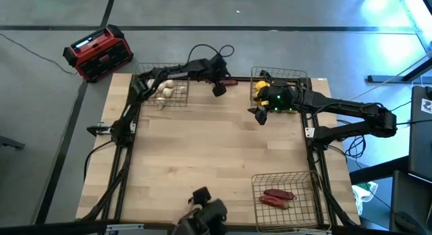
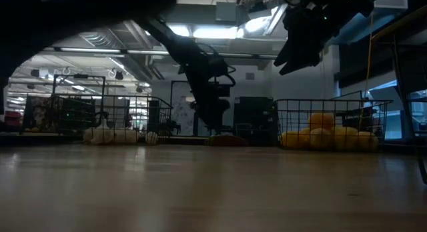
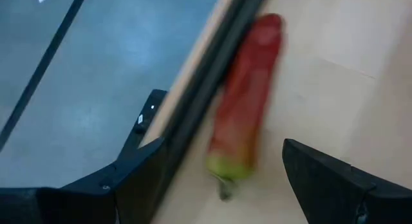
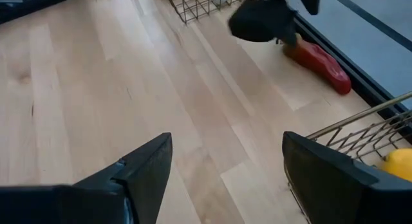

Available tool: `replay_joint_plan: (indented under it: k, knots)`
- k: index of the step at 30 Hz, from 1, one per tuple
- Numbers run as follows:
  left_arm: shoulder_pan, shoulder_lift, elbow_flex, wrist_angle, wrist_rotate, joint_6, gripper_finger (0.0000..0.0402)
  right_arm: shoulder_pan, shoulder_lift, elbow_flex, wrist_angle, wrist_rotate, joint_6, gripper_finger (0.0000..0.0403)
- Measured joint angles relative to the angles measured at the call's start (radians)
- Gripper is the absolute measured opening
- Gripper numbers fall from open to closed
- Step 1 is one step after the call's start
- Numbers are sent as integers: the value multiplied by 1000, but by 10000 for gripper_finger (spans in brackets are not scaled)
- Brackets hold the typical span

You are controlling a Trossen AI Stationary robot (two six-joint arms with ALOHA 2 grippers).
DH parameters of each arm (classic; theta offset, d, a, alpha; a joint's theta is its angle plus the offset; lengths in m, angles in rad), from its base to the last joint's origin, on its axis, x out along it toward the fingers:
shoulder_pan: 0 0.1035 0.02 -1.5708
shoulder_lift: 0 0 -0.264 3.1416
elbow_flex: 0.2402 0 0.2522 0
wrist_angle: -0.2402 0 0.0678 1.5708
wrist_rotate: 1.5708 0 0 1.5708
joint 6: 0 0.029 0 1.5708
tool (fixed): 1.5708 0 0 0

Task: Sort produce into baskets
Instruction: Put the red chili pepper into the bottom wire basket

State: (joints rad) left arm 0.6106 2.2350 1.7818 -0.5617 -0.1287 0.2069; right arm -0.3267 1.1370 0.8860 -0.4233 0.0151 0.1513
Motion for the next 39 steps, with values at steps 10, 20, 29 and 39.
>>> replay_joint_plan:
  k: [10,20,29,39]
  knots:
    - [58,53,38,1,156,34,293,0,0,0,2,0,0,292]
    - [64,54,13,-11,150,186,234,0,0,0,2,0,3,292]
    - [68,70,-8,37,160,267,223,0,0,0,8,0,5,292]
    - [104,95,-8,43,282,230,190,0,0,0,14,2,5,292]
